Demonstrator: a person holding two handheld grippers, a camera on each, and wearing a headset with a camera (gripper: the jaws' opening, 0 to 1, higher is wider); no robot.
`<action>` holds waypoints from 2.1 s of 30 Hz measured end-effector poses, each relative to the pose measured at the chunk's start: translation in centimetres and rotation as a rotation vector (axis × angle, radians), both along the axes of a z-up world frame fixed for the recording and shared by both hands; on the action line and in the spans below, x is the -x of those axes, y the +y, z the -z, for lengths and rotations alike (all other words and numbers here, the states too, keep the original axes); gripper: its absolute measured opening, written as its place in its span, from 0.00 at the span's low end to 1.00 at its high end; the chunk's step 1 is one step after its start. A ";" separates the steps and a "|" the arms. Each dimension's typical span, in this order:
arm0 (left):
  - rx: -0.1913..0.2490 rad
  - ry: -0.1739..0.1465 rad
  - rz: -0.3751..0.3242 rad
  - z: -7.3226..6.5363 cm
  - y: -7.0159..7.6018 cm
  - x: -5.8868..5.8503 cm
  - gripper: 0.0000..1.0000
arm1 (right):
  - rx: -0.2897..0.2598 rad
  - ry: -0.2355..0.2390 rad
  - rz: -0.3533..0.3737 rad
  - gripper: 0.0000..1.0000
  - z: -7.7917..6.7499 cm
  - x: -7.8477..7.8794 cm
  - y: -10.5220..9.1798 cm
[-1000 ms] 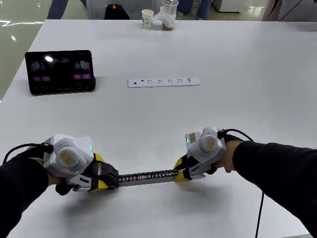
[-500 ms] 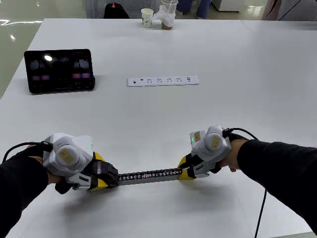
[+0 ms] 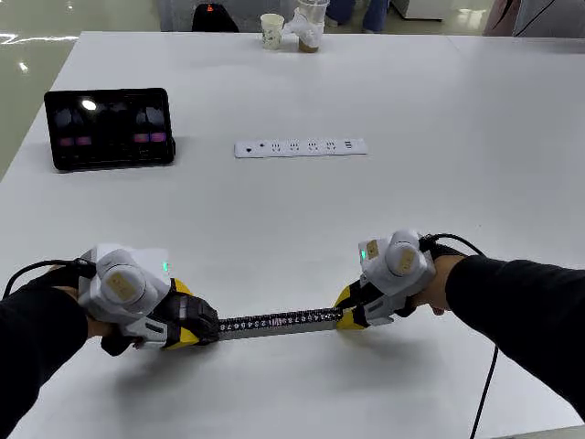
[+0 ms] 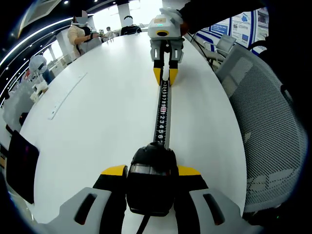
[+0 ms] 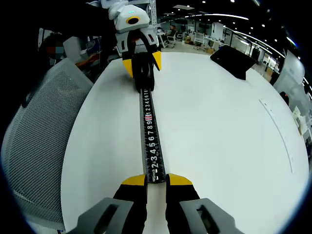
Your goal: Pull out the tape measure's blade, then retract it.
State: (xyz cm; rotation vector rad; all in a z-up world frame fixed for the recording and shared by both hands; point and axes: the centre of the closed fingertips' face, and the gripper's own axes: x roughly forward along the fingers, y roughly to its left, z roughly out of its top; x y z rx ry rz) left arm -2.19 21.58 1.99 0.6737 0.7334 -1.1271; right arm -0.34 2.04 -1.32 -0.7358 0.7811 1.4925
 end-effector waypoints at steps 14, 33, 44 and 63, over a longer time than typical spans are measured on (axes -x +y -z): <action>0.001 0.000 -0.002 -0.1 -0.1 0.1 0.31 | 0.003 -0.003 0.018 0.11 0.0 -0.1 -0.9; 0.001 0.002 -0.001 -0.1 0.0 0.1 0.31 | 0.015 -0.009 0.022 0.11 0.1 -0.1 -1.9; 0.000 0.003 0.002 -0.1 0.1 0.1 0.31 | 0.019 -0.008 0.025 0.11 0.1 -0.1 -2.6; -0.005 0.001 0.002 0.0 0.0 0.2 0.31 | 0.026 -0.011 0.038 0.11 0.0 -0.1 -4.0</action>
